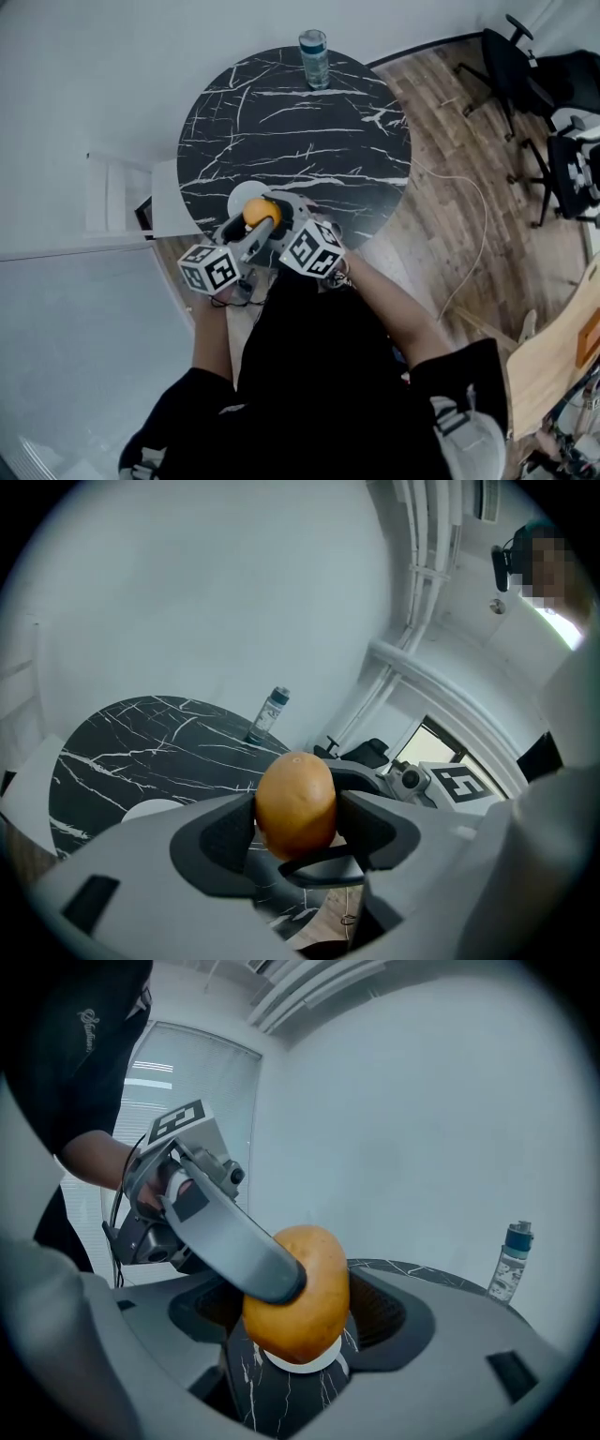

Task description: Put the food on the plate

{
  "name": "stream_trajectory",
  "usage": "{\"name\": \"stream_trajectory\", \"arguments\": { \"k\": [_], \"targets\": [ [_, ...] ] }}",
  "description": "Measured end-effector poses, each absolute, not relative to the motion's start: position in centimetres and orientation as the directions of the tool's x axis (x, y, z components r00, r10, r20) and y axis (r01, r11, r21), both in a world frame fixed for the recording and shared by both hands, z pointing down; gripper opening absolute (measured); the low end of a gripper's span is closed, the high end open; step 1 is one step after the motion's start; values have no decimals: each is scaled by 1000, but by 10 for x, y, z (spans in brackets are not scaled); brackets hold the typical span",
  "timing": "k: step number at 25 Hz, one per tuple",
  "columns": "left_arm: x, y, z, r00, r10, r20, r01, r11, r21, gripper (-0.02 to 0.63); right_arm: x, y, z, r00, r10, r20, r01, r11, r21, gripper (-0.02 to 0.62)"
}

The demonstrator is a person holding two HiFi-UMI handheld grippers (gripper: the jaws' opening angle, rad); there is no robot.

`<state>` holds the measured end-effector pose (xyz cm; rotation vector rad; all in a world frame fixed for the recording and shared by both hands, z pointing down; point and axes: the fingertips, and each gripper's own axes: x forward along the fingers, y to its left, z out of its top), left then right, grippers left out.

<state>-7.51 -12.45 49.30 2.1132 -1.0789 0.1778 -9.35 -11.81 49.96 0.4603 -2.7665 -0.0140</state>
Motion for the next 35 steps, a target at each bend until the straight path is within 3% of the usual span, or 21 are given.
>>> {"name": "stream_trajectory", "arguments": {
  "k": [13, 23, 24, 26, 28, 35],
  "targets": [
    [-114, -139, 521, 590, -657, 469, -780, -316, 540, 267, -114, -119, 537, -873, -276, 401, -306, 952, -10, 333],
    [-152, -146, 529, 482, -673, 560, -875, -333, 353, 267, -97, -128, 551, -842, -318, 436, -362, 932, -20, 331],
    [-155, -146, 531, 467, -671, 575, -884, -338, 324, 267, -94, -131, 552, -834, -335, 438, -379, 925, -12, 302],
    [-158, -145, 535, 444, -667, 599, -896, -355, 268, 267, -84, -140, 554, -802, -395, 448, -430, 902, 25, 142],
    [-157, -144, 539, 437, -658, 614, -897, -374, 237, 267, -74, -150, 558, -761, -455, 463, -483, 873, 65, 22],
    [-152, -138, 564, 462, -602, 652, -884, -369, 286, 267, -66, -163, 561, -739, -478, 474, -524, 851, 41, 7]
  ]
}}
